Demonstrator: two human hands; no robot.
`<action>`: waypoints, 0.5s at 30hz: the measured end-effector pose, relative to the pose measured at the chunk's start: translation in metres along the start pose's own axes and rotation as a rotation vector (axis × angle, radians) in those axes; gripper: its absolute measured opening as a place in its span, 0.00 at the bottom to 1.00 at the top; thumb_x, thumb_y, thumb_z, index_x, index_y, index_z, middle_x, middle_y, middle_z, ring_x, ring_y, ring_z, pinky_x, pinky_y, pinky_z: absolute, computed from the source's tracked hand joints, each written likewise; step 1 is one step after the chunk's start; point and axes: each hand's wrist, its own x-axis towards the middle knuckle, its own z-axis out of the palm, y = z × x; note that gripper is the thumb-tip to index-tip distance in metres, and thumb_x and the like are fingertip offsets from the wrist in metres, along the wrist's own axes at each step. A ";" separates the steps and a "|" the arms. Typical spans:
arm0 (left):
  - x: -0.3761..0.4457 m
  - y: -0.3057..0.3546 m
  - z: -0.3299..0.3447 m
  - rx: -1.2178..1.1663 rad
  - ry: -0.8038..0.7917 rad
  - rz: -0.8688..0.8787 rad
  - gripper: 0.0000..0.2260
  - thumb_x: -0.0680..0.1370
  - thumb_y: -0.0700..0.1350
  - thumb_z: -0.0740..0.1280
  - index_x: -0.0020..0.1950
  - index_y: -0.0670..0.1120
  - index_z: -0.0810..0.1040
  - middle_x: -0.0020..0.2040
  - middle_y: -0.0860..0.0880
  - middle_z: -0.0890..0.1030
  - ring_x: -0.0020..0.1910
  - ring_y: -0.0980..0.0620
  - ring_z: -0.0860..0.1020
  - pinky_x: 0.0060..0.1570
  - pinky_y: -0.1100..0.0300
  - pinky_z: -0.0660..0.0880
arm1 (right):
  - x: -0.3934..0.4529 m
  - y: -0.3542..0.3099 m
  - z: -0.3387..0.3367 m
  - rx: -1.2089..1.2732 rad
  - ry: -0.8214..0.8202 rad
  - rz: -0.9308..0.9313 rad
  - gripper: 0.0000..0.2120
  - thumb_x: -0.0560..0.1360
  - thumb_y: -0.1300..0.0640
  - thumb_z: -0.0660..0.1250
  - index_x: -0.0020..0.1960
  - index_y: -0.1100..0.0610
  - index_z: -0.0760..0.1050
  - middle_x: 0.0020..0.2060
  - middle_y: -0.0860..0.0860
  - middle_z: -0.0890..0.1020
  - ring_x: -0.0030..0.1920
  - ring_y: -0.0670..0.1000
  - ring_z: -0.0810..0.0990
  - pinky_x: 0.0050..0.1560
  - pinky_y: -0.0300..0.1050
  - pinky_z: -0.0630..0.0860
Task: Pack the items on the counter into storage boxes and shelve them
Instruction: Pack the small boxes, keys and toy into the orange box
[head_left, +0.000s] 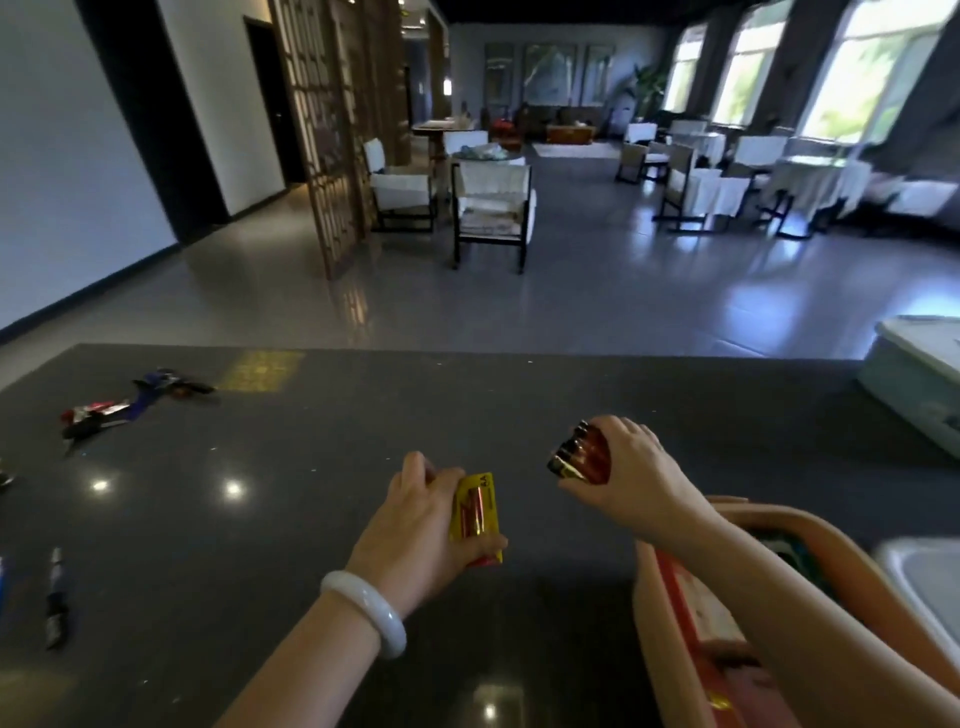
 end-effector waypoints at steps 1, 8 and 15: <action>0.003 0.017 0.006 0.000 -0.004 0.036 0.37 0.67 0.72 0.63 0.72 0.56 0.62 0.56 0.56 0.56 0.55 0.59 0.63 0.53 0.65 0.69 | -0.010 0.013 -0.010 -0.010 0.012 0.027 0.28 0.65 0.40 0.73 0.60 0.47 0.68 0.48 0.41 0.70 0.52 0.45 0.69 0.49 0.40 0.66; 0.007 0.125 0.036 -0.116 -0.071 0.241 0.39 0.64 0.76 0.56 0.69 0.56 0.64 0.54 0.58 0.59 0.52 0.62 0.66 0.47 0.69 0.67 | -0.082 0.108 -0.072 -0.041 0.142 0.218 0.29 0.64 0.38 0.73 0.60 0.46 0.69 0.52 0.41 0.71 0.56 0.46 0.68 0.50 0.43 0.66; -0.020 0.198 0.079 -0.164 -0.094 0.318 0.37 0.68 0.73 0.61 0.72 0.56 0.61 0.62 0.57 0.59 0.59 0.60 0.65 0.55 0.68 0.66 | -0.140 0.161 -0.084 -0.039 0.240 0.294 0.31 0.62 0.46 0.77 0.61 0.51 0.71 0.51 0.44 0.73 0.56 0.50 0.71 0.50 0.42 0.66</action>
